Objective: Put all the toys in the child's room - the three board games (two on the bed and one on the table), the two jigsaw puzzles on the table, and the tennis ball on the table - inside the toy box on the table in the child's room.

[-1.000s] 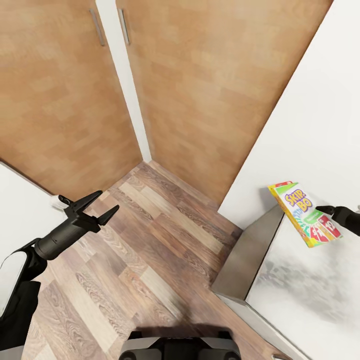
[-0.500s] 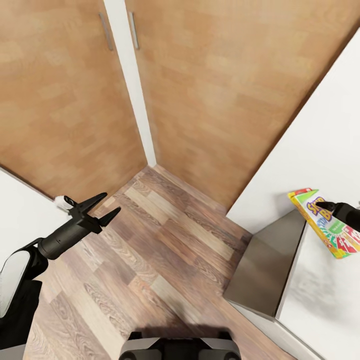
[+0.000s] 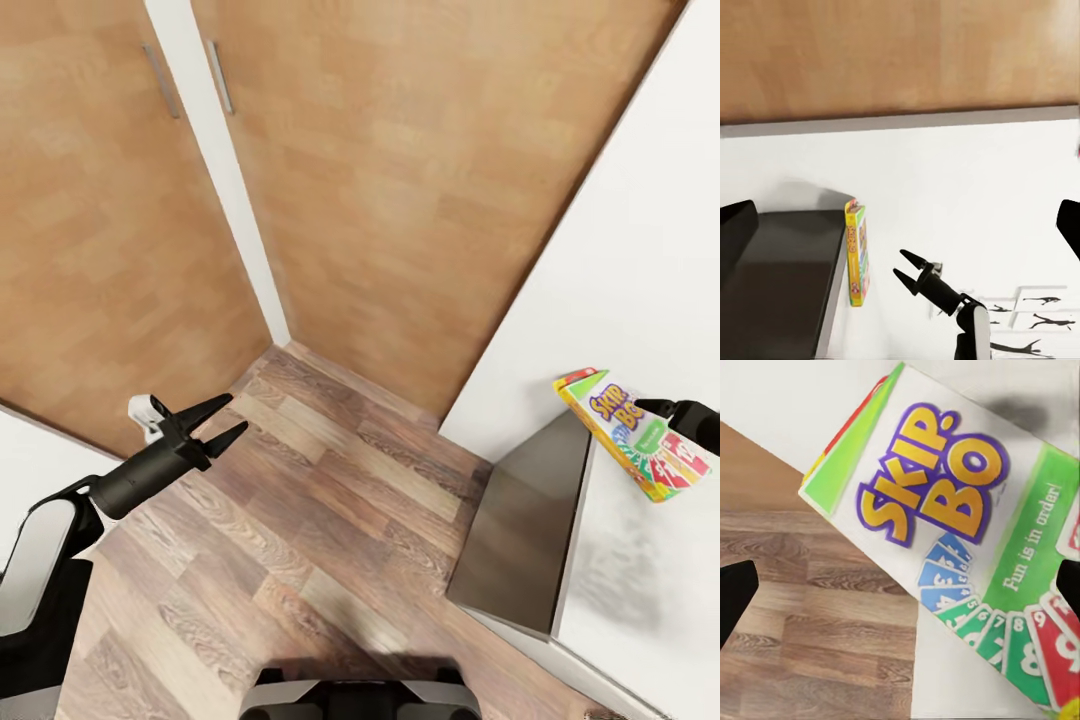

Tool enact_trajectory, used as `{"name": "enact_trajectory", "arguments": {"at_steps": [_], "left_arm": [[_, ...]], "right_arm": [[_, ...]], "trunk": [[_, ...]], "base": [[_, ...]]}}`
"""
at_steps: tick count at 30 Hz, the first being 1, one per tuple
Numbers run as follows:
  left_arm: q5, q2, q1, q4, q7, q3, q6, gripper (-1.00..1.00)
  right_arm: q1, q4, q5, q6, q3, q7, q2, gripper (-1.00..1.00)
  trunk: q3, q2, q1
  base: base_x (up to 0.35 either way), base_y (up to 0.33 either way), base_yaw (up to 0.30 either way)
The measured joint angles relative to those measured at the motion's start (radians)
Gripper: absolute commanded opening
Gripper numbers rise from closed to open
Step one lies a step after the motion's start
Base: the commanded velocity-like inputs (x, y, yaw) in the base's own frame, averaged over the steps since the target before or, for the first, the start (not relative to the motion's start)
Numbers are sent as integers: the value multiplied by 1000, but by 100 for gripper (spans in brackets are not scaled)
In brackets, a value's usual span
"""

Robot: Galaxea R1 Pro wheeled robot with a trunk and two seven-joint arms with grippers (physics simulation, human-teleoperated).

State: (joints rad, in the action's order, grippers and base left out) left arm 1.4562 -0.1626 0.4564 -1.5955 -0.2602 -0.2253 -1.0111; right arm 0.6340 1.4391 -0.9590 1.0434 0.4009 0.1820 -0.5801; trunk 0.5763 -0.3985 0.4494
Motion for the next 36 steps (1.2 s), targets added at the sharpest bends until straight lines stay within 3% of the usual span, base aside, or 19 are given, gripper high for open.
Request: {"name": "enact_trajectory", "arguments": {"at_steps": [1,4,5,8,9,13,14,17,27,32,36], "left_arm": [[0,0,0,0,0,0,0,100],[-71,23,4,6,0,0,1,100],[-71,23,4,6,0,0,1,100],[-140,45,15,31,0,0,2,100],[-140,46,15,31,0,0,2,100],[-221,83,48,87,0,1,3,100],[-221,83,49,87,0,1,3,100],[-265,108,66,119,-6,0,3,100],[-310,122,88,157,-27,-3,6,100],[-310,114,96,237,-39,-7,23,100],[-310,105,112,306,-83,-5,31,100]], "right_arm": [[0,0,0,0,0,0,0,100],[0,12,1,0,0,0,-1,100],[0,12,1,0,0,0,-1,100],[0,19,1,0,1,1,-1,100],[0,19,1,0,1,1,-1,100],[0,23,1,0,1,1,-1,100],[0,23,1,0,1,1,-1,100],[0,25,1,0,1,1,-1,100],[-9,45,1,0,1,1,1,100],[-32,62,1,0,2,1,2,100],[-40,71,1,0,8,1,4,100]], "trunk": [[-1,0,0],[-3,0,0],[-4,0,0],[-7,0,0],[-8,0,0],[-11,0,0],[-12,0,0],[-15,0,0],[-24,0,0],[-28,0,0],[-32,0,0]], "base": [[16,21,-246],[11,15,-247],[8,11,-248],[6,8,-249],[4,6,-249],[3,3,-250],[2,2,-250],[1,2,-251],[0,1,-251],[0,0,-251],[0,0,-251]]}}
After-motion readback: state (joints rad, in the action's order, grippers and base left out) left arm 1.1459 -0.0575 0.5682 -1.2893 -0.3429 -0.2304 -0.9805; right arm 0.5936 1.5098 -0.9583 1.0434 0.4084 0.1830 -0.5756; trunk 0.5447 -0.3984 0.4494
